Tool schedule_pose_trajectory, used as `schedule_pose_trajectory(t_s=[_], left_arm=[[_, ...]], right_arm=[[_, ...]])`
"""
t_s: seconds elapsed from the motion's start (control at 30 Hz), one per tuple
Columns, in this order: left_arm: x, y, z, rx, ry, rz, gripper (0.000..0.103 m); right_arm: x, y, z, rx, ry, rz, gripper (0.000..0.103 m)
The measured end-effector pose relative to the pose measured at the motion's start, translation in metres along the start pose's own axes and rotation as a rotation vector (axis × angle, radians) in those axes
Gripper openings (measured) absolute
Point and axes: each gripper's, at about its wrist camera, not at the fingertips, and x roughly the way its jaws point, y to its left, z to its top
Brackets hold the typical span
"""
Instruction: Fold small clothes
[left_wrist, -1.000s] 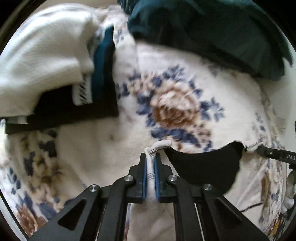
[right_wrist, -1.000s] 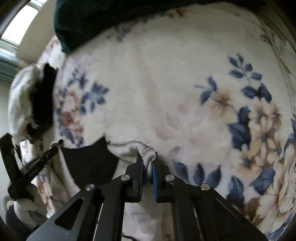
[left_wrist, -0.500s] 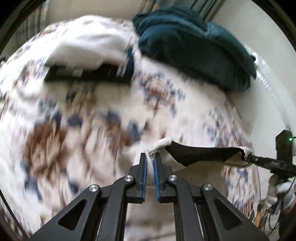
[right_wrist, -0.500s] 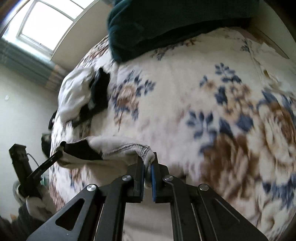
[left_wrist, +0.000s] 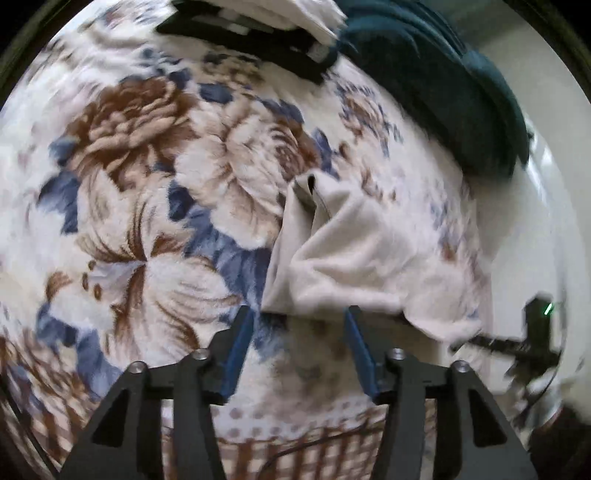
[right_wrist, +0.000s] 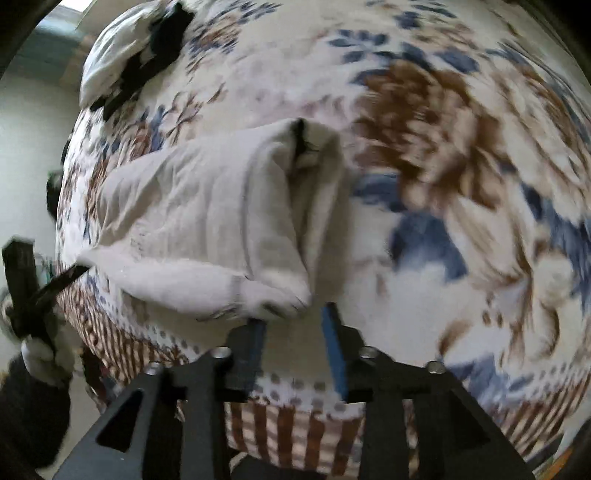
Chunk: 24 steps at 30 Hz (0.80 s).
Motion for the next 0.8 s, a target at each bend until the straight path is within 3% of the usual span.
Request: schedule_pose_trajectory(t_s=[0.2,0.33,0.57,0.63,0.8], left_arm=[[0.005,-0.001,0.023,-0.142,-0.069,-0.059,0.052],[0.022,-0.011,0.034,-0.114,-0.067,0.008,0.052],[0.059,-0.027,0.075,-0.041,-0.011,0.042,0.052],[0.074,-0.031,0.084,-0.005,0.019,0.096,0.052],[0.102,-0.018,0.096,0.024,0.080,0.182,0.055]], right_arm=[[-0.024,-0.032,0.003,0.311,-0.085,0.175,0.048],[-0.028,-0.045,0.005,0.472,-0.143,0.278,0.048],[-0.002,-0.009,0.055,0.398,-0.155,0.183,0.048],[0.003,-0.004,0.068,0.382,-0.193,0.180,0.011],[0.002,0.000,0.092,0.333,-0.231,0.032,0.003]])
